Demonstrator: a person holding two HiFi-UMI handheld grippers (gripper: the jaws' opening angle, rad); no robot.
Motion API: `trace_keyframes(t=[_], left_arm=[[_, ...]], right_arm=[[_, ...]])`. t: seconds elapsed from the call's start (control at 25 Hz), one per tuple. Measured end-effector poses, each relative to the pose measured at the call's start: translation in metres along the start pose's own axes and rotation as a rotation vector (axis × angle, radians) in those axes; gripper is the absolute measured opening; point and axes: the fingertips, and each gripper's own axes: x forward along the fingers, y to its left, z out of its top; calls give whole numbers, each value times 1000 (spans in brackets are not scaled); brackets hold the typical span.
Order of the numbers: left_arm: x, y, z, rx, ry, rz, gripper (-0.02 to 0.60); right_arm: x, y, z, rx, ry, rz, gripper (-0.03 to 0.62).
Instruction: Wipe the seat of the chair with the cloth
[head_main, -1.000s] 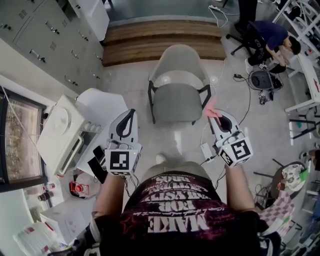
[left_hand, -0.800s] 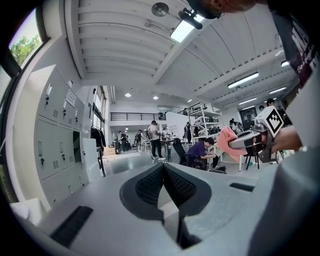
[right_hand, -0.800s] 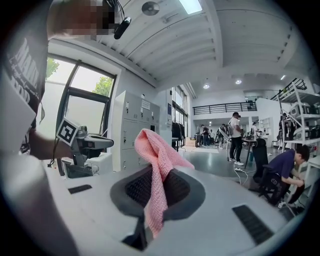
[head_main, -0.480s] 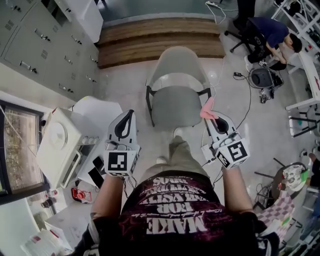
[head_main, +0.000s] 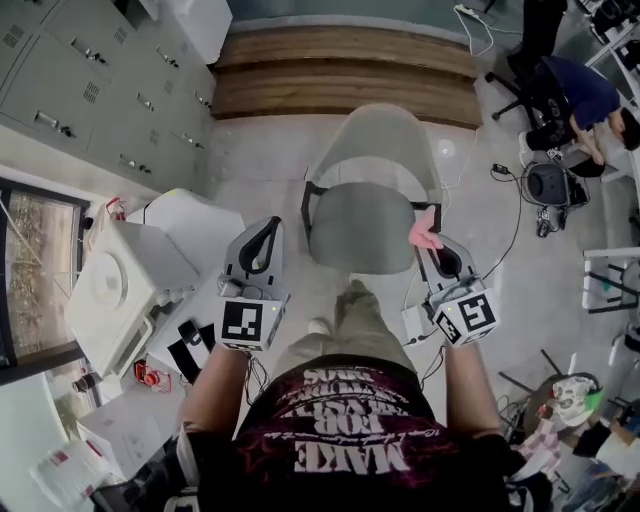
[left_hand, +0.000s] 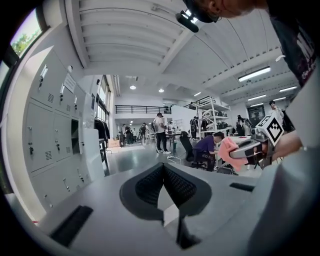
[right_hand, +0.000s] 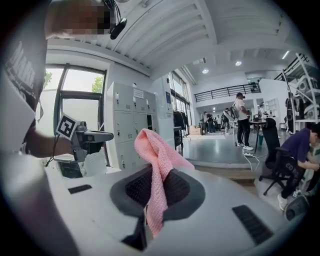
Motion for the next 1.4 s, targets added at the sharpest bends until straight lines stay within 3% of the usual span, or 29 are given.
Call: trace_keyframes(t=[0.64,1.4], left_arm=[[107,7,-87,-29,96,8,5],[155,4,-215,-58,260,11,6]], right_arm=[[113,-47,-89,43,106,108,31],[218,-68,-252,68,285,202,31]])
